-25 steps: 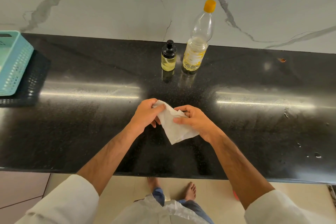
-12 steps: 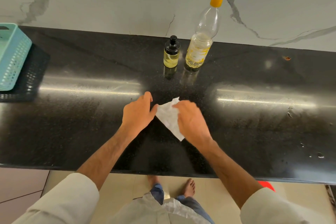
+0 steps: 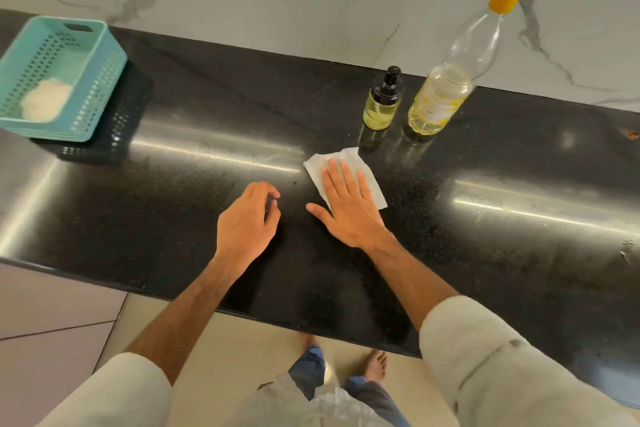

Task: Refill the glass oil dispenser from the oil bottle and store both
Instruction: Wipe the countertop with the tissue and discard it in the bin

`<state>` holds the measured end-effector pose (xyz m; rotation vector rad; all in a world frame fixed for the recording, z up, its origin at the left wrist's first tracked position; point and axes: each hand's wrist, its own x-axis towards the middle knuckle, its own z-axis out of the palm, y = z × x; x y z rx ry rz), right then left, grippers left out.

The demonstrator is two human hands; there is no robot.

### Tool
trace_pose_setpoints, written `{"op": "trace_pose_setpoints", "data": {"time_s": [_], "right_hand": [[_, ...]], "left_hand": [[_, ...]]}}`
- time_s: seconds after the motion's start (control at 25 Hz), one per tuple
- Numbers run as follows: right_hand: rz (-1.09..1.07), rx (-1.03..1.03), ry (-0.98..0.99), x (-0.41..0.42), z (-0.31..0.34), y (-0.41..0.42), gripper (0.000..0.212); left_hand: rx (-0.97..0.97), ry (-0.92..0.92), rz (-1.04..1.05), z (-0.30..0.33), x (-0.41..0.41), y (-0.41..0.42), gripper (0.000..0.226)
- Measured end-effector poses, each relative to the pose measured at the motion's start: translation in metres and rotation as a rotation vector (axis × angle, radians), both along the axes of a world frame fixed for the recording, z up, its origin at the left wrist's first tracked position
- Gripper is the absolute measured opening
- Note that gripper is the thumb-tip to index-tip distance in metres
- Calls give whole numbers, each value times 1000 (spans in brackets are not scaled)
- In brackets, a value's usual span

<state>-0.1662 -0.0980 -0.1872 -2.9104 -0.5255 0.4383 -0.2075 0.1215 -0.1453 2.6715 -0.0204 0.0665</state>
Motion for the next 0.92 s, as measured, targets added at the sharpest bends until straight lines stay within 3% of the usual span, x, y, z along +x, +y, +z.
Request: {"op": "trace_pose_setpoints", "data": {"time_s": [0.16,0.36,0.48,0.6,0.72,0.8,0.92], "right_hand": [[191,52,4,14,-1,65,95],[510,78,2,-87,4,68,93],[437,67,-26,-112,1,-2,87],[200,-69,-116,-48,-5,-64,82],[-43,-111,-83,24,0,-65,84],[-42,-91,-83,25,-2,-39,88],[150,-42,-97,-53,-4,-9,88]], "left_hand": [[-62,-9,104,6,-5,29,17],[-107,-65,61,10,3,45,19],[30,-74,-83,-1,12,38,25],[161,-45,-217,-13,10,19,34],[198,-40,-317,-19,7,4,42],[188,-24,-313,-22,7,-1,45],[159,-44,-324,-26,6,-5,47]]}}
